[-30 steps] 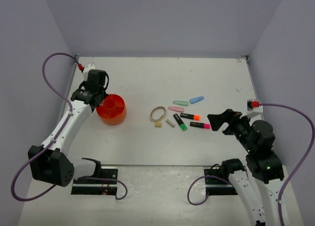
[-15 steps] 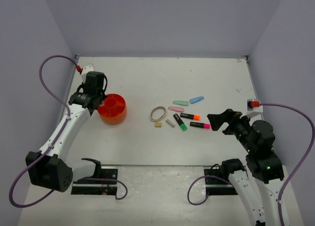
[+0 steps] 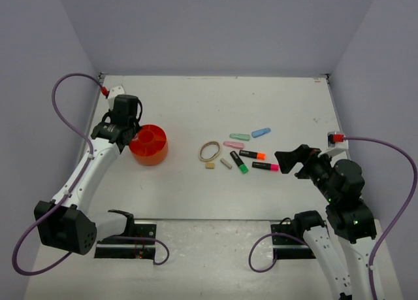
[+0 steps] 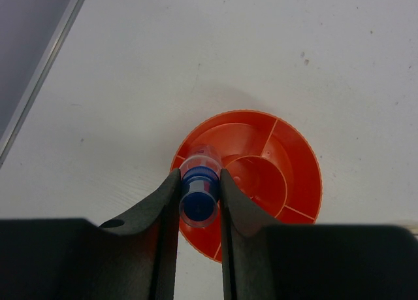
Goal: Sort the stationery into containers
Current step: Place the stationery in the storage box.
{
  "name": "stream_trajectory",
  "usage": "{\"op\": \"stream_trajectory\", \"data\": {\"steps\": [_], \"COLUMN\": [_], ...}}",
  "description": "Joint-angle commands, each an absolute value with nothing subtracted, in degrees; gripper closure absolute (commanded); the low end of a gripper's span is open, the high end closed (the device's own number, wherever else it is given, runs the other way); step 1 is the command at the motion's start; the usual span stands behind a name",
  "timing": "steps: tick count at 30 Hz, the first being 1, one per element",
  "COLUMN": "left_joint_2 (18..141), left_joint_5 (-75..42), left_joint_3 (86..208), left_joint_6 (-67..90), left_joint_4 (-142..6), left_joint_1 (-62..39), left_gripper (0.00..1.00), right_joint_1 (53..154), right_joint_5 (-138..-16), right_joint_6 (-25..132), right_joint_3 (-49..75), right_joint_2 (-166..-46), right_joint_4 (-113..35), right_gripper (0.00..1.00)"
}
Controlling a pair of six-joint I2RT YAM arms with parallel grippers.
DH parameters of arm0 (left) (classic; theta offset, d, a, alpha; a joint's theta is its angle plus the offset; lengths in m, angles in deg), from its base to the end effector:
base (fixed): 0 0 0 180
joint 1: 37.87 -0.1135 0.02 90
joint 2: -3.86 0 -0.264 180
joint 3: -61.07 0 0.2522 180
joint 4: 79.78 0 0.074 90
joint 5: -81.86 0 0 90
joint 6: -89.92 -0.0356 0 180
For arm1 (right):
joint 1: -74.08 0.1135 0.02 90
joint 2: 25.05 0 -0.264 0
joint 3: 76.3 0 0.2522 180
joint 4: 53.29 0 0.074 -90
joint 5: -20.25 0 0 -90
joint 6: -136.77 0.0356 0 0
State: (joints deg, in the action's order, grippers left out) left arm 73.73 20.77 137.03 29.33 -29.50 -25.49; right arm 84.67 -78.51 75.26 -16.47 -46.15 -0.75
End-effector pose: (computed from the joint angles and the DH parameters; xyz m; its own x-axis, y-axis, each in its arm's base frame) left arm 0.2531 -0.0379 0.3148 -0.5190 -0.3262 -0.7901 -0.4658 0.8830 -0.0586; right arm 0.0742 0.0194 0.3403 -0.3622 0.4119 -0.8362 -0.1755 0.8509 0.4952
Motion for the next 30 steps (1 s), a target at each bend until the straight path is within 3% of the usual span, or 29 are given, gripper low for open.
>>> {"op": "stream_trajectory", "data": {"steps": [1, 20, 21, 24, 27, 30], "left_joint_2": [73.8, 78.6, 78.5, 77.9, 77.0, 76.3], "left_joint_5": [23.1, 22.6, 22.9, 24.6, 25.9, 26.2], "left_joint_3": [140.3, 140.7, 140.6, 140.3, 139.9, 139.3], "left_joint_6": [30.0, 30.7, 30.9, 31.3, 31.8, 32.0], "left_joint_4": [-31.5, -32.9, -32.7, -31.6, -31.1, -31.3], "left_joint_1": [-25.8, -25.8, -25.8, -25.8, -25.8, -25.8], "left_gripper": [1.0, 0.99, 0.96, 0.66, 0.48, 0.43], "right_joint_1": [84.9, 84.9, 84.9, 84.9, 84.9, 84.9], "right_joint_5": [-80.0, -80.1, -80.1, -80.4, -80.5, -80.5], "right_joint_6": [74.5, 74.4, 74.4, 74.4, 74.5, 74.5], "right_joint_3": [-16.9, -17.1, -17.1, -17.1, -17.3, -17.3], "right_joint_2": [-47.0, -47.0, -47.1, -47.3, -47.5, -47.5], "right_joint_4": [-2.9, -2.7, -2.8, -3.0, -3.1, -3.2], "right_gripper": [0.01, 0.01, 0.01, 0.01, 0.01, 0.01]}}
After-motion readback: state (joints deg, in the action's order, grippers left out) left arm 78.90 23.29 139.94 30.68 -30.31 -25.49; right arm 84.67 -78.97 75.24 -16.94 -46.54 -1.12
